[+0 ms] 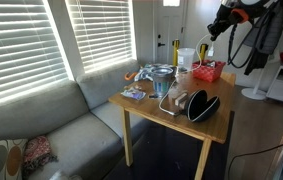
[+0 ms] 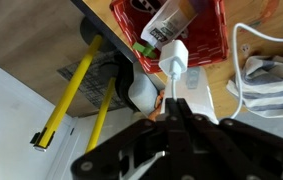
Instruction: Move the phone charger from the silver cup to the basket
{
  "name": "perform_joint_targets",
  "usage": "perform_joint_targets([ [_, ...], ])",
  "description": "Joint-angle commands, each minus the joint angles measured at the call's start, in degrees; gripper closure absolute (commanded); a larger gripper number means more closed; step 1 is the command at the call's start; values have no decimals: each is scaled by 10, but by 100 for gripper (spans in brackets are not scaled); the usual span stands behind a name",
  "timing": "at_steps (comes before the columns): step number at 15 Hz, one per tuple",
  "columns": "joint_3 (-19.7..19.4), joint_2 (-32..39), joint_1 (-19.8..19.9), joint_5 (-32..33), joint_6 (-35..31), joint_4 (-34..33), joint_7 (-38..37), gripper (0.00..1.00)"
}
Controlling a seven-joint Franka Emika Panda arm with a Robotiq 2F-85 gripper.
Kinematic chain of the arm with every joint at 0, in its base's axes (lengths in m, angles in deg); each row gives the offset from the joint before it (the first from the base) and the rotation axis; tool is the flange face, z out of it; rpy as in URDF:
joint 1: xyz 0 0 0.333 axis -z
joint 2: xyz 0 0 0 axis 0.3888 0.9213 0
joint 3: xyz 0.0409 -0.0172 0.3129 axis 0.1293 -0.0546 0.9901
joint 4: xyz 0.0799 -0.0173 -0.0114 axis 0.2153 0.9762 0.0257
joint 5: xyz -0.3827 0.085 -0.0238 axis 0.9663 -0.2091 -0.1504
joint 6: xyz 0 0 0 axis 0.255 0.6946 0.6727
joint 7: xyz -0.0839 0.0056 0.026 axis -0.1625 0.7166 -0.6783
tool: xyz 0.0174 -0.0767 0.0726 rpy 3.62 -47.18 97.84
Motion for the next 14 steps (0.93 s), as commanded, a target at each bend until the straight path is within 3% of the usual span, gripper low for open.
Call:
perform_joint_targets([
  [1,1,36,11,28,-4,-15,-34,99],
  [10,-13,91,-6,20,-11,-23,-42,98],
  [12,-17,92,-11,14,-12,-27,-41,69],
  [14,-21,87,-16,9,-10,-32,-38,57],
])
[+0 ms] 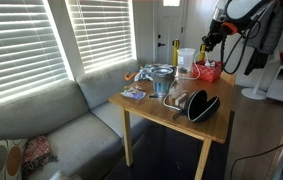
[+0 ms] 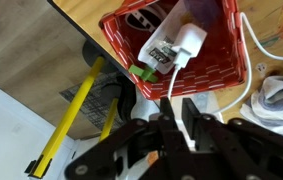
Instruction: Move the phone charger from the silver cup to the basket
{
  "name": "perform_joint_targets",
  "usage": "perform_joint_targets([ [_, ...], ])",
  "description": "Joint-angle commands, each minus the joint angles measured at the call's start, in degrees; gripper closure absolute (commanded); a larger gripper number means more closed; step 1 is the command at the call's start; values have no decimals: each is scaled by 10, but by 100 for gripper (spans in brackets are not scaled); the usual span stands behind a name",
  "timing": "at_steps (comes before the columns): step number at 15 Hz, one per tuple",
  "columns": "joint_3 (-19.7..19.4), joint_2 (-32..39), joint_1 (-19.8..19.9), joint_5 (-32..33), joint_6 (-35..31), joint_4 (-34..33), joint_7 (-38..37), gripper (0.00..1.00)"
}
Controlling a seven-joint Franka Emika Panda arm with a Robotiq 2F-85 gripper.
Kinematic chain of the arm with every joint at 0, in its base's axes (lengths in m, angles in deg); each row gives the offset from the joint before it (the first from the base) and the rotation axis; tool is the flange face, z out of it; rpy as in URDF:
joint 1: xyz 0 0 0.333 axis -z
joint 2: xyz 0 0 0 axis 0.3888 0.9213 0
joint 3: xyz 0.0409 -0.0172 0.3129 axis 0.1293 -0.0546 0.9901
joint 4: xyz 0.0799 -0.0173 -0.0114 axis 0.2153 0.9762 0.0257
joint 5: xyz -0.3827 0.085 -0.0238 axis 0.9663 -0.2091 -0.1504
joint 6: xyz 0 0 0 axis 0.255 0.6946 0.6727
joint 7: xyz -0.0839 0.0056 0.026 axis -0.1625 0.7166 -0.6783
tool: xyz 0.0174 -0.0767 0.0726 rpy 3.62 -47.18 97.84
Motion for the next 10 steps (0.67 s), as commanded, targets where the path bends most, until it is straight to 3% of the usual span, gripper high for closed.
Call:
perform_joint_targets([
  [1,-14,-4,-18,-6,2,-15,-5,49],
  [8,-20,-56,-71,-21,68,-10,92,2],
  [10,-24,-73,-92,-26,103,-12,133,0],
])
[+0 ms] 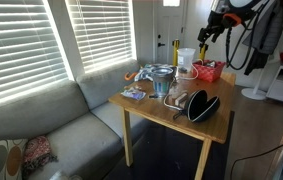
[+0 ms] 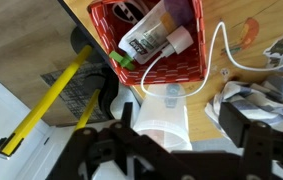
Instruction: Move the phone charger from the silver cup to the basket
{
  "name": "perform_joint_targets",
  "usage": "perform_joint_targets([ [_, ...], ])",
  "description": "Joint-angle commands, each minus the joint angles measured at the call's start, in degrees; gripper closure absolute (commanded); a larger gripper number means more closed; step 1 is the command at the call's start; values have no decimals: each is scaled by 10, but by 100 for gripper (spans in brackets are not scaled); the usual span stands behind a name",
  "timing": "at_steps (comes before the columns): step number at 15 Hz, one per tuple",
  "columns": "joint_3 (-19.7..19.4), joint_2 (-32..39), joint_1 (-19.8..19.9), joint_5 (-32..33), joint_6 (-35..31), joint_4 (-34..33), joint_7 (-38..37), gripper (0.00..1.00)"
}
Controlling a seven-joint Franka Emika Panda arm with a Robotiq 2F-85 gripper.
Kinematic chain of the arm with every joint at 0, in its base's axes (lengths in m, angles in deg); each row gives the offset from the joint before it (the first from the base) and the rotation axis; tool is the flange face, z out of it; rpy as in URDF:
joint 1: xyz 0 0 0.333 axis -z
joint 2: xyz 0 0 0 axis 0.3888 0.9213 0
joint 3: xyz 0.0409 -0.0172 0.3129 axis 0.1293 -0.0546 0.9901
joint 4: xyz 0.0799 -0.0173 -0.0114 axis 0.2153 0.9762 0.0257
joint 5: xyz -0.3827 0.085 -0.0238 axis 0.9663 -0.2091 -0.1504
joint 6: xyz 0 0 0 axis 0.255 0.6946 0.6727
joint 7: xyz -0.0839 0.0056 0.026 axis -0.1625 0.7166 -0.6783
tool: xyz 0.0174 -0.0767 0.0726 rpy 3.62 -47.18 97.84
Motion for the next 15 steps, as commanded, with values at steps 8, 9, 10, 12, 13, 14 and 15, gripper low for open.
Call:
perform_joint_targets([
  [8,-36,-82,-89,-54,183,-13,177,0],
  [9,-41,-87,-95,-67,187,-14,185,0],
  [10,-47,-90,-103,-83,193,-17,196,0],
  [12,-53,-97,-113,-110,192,-16,207,0],
  [13,-55,-99,-118,-121,197,-18,215,0],
  [14,-58,-101,-122,-131,198,-18,221,0],
  [15,-68,-105,-135,-150,204,-18,246,0],
])
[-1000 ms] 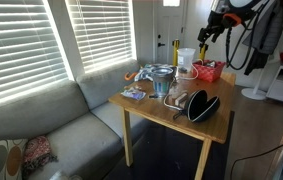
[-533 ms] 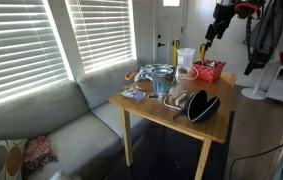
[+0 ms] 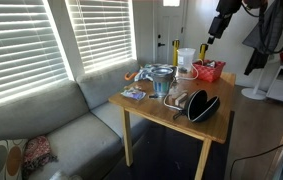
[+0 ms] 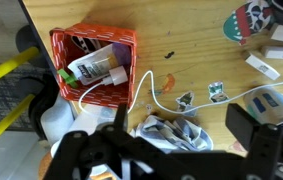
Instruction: Move the phone charger from the silver cup to the basket
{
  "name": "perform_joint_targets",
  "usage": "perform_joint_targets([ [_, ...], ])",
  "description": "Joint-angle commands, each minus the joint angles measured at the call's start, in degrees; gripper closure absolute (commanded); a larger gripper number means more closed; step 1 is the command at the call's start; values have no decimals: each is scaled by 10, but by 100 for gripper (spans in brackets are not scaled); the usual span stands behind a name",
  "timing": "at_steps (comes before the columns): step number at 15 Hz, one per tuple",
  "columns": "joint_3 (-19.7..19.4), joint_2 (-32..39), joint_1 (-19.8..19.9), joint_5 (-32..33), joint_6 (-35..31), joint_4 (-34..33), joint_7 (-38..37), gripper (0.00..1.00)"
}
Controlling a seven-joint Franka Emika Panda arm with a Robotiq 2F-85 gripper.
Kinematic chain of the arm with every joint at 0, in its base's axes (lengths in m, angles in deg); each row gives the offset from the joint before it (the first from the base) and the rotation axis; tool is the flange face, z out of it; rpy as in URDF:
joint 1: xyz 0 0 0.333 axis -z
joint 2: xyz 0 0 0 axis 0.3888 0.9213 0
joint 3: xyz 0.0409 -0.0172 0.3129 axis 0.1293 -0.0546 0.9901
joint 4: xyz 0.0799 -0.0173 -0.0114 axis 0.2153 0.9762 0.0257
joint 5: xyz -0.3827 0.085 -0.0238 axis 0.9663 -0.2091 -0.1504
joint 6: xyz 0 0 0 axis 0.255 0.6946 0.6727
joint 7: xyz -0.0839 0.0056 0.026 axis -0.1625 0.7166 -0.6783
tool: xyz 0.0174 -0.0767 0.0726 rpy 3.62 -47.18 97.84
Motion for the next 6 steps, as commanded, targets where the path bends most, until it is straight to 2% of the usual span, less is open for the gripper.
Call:
perform_joint_targets([
  [1,-35,-19,-41,-70,34,-7,78,0],
  [2,-9,-4,-14,-33,10,-2,34,0],
  [6,-24,-10,-30,-56,17,-2,66,0],
])
